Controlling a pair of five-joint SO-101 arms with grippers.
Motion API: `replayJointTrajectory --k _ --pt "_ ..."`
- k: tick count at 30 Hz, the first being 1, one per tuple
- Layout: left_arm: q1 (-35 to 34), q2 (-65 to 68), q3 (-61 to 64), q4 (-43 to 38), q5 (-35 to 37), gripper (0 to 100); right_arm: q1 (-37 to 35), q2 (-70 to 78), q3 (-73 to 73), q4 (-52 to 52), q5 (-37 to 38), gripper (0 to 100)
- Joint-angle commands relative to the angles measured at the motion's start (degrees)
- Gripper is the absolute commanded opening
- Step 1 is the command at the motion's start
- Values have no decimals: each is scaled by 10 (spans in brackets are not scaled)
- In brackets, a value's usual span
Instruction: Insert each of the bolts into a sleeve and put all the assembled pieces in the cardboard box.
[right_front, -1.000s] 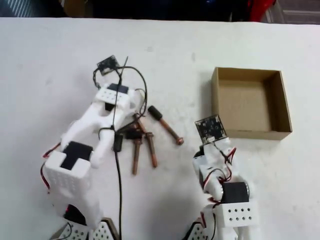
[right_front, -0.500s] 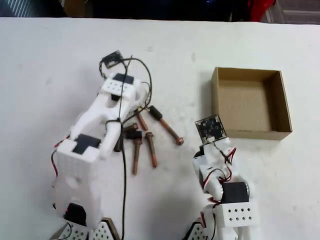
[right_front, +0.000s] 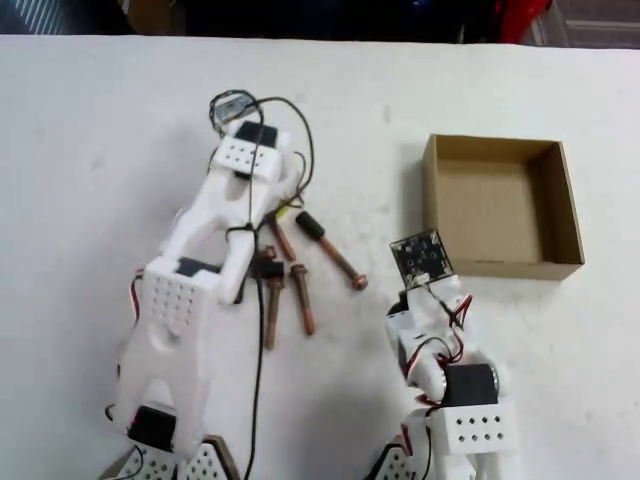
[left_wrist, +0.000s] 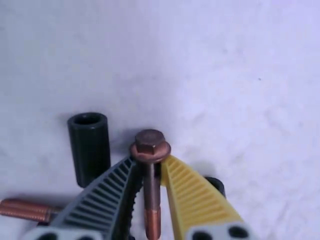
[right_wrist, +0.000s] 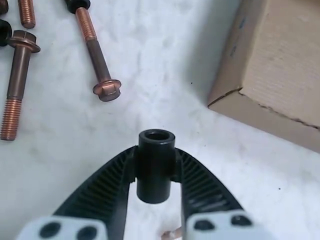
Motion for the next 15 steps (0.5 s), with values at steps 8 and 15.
replayJointTrajectory --k 8,15 --pt "3 17 -13 5 -2 168 5 -7 -6 -9 8 17" --pt "1 20 -15 5 3 183 6 -7 -6 -9 9 17"
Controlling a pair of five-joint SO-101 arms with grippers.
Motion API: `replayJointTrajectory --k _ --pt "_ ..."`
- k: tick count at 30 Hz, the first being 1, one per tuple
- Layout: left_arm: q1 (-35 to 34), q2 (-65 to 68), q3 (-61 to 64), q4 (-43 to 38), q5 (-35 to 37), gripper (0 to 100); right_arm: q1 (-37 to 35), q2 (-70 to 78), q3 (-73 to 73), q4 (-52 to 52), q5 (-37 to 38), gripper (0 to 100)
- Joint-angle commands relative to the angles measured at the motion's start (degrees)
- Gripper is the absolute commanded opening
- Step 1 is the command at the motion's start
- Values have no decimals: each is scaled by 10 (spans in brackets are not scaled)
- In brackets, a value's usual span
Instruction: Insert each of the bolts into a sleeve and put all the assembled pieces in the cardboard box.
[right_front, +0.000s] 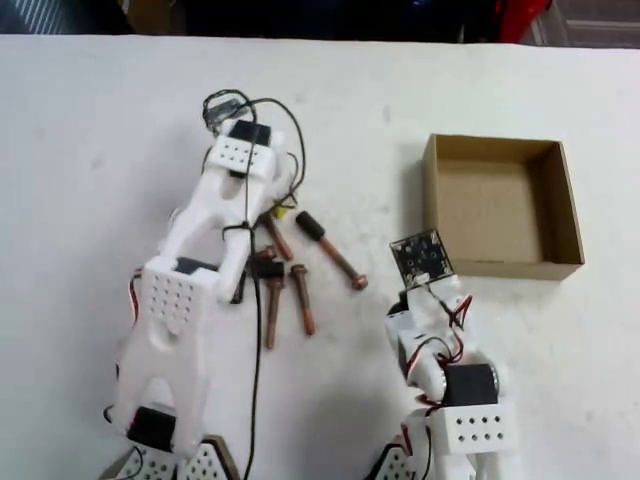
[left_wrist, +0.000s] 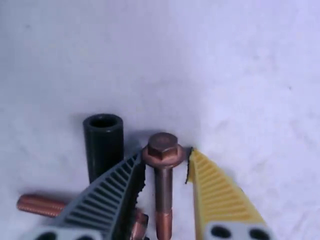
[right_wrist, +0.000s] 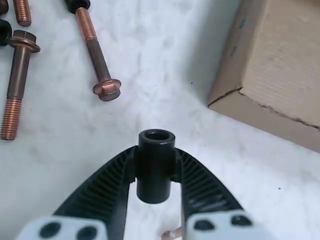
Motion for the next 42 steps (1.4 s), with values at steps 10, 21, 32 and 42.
replayJointTrajectory --k 10,21,32,42 --pt "9 9 -12 -8 1 37 6 -7 -6 -9 9 17" --pt "45 -14 -13 -8 -157 20 6 -7 -6 -9 9 17" --pt "57 -96 -14 -13 -260 20 6 -7 -6 -10 9 17" --pt "59 -182 -14 -11 -399 20 6 -7 -6 -10 9 17"
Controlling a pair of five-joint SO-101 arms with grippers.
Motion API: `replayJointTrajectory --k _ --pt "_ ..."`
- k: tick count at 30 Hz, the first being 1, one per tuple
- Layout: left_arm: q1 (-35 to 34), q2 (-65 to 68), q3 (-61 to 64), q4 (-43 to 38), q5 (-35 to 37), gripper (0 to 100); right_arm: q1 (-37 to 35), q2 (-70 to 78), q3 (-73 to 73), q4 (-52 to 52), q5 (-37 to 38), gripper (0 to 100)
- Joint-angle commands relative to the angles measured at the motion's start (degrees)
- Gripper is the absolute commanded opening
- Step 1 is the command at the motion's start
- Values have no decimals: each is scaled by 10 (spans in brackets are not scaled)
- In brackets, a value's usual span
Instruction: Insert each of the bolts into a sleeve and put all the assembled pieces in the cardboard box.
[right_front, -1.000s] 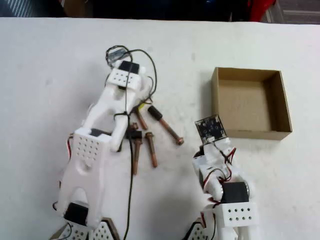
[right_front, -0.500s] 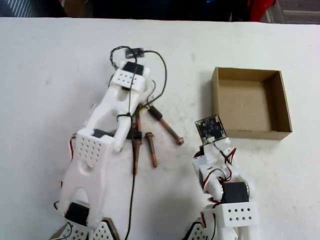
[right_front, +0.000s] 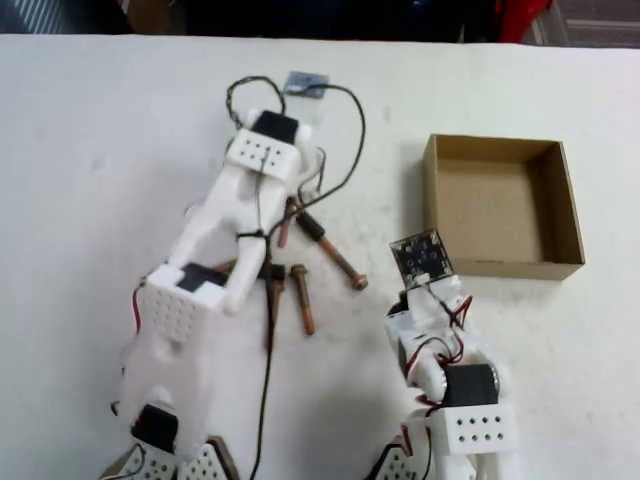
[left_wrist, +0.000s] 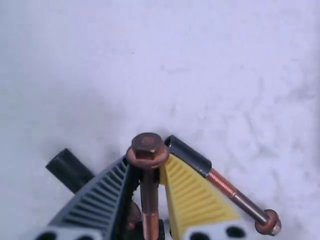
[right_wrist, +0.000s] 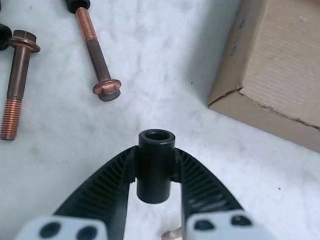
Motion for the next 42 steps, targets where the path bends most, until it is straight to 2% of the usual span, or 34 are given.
replayJointTrajectory --k 1,5,10,16,26,35,38,42 --pt "5 -79 -15 -7 -62 20 6 -7 -6 -10 9 17" --pt "4 -121 -13 10 -150 20 5 -7 -6 -11 9 17" --pt "3 -167 -11 44 -172 20 2 -7 -6 -11 9 17" --pt "4 -224 -9 91 -231 20 0 -7 -6 -11 9 17" --pt "4 -295 -8 162 -252 20 -28 -7 23 -49 9 17" --pt "6 -384 -5 181 -252 20 -30 -7 22 -52 5 17" --pt "3 -417 28 179 -252 20 -42 -7 21 -70 5 17" --pt "3 -483 94 175 -273 20 -92 -7 21 -77 4 17"
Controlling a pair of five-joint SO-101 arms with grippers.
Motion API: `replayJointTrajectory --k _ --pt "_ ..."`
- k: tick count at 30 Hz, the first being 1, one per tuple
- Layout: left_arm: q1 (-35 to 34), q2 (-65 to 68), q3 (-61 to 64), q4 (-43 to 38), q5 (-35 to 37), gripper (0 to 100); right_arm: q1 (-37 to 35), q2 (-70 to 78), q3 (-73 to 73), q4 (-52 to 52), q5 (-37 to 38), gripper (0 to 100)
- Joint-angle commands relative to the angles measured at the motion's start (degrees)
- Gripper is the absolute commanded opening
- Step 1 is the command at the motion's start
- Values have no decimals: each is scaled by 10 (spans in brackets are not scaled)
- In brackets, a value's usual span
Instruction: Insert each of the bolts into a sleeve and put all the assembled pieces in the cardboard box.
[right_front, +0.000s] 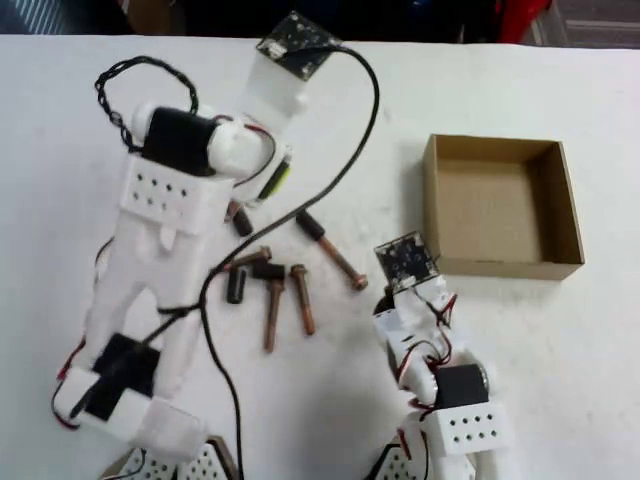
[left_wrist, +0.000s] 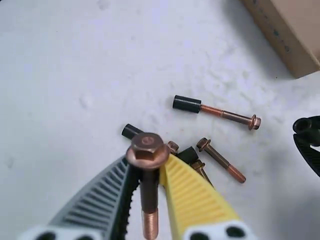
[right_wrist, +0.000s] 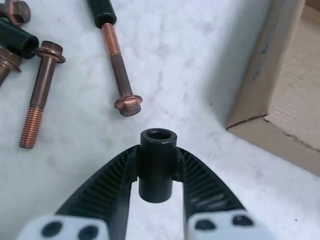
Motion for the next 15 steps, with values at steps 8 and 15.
replayJointTrajectory --k 8,15 --pt "-6 -254 160 -34 -24 20 -102 -7 -16 -39 -44 17" --pt "-23 -413 302 -76 -24 20 -124 -8 -142 29 -43 17"
